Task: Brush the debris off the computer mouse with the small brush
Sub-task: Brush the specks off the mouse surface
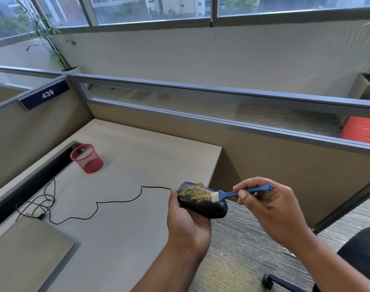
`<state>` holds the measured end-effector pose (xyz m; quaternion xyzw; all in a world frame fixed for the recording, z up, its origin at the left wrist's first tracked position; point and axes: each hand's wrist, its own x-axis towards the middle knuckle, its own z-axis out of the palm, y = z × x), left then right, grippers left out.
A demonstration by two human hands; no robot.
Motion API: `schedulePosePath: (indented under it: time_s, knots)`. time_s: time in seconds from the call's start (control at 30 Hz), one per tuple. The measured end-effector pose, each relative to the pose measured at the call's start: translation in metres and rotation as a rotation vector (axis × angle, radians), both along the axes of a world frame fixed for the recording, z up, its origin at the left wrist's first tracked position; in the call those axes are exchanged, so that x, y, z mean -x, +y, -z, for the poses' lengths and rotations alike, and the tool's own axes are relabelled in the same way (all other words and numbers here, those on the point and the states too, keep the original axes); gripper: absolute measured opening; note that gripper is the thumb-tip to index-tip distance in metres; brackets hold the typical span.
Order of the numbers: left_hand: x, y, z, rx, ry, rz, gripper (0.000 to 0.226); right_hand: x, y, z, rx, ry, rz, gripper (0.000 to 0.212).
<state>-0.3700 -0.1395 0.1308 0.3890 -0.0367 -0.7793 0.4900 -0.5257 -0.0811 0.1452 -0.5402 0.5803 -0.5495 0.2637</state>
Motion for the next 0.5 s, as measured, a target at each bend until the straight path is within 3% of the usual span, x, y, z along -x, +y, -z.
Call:
schedulePosePath:
  time_s: [0.13, 0.33, 0.5]
  knots:
    - [0.001, 0.001, -0.002, 0.009, -0.001, 0.006, 0.061, -0.002, -0.005, -0.002, -0.016, 0.071, 0.018, 0.022]
    - [0.001, -0.002, -0.002, 0.019, 0.003, -0.006, 0.063, 0.006, -0.005, -0.008, 0.019, 0.002, 0.088, 0.008]
    - [0.002, -0.002, 0.000, 0.029, 0.028, -0.006, 0.063, 0.005, -0.014, -0.001, -0.042, -0.056, 0.043, 0.015]
